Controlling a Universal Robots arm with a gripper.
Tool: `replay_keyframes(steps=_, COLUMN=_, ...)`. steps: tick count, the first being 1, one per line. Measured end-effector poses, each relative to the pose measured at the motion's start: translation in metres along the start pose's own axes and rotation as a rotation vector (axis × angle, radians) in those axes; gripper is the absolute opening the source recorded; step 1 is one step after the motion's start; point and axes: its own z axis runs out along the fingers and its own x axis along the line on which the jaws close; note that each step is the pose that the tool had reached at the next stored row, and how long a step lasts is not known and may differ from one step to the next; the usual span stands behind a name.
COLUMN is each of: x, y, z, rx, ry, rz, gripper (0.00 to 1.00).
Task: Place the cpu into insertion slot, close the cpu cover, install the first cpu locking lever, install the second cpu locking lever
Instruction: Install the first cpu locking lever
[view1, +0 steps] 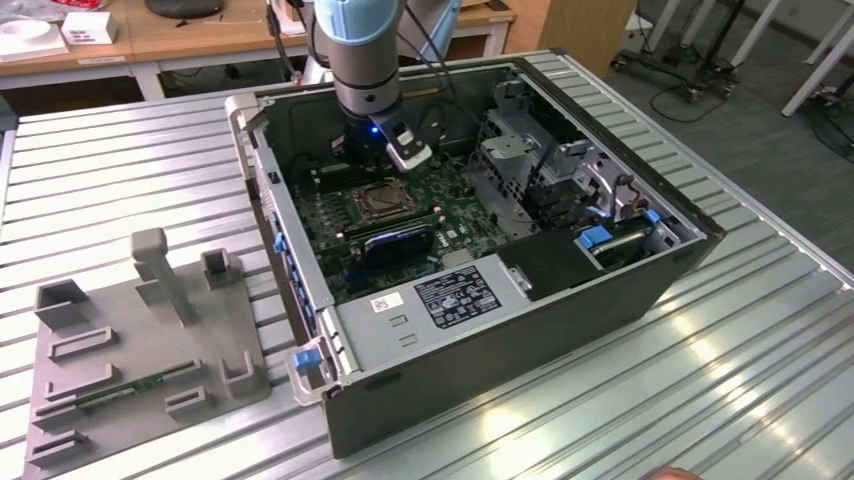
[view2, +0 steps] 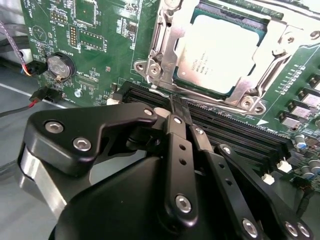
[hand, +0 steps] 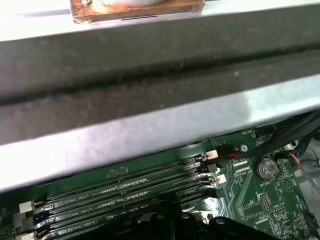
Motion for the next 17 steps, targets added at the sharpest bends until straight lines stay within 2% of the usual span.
replay_keyframes(steps=11, x=-0.0007, y=0.0008, z=-0.0024, rx=0.0005, ry=0.0002, rz=0.000, gripper=0.10)
replay_keyframes(steps=17, x=-0.0009, y=-0.0003, z=-0.0028, rx=0.0136, ry=-0.0025, rz=-0.003, gripper=0.10)
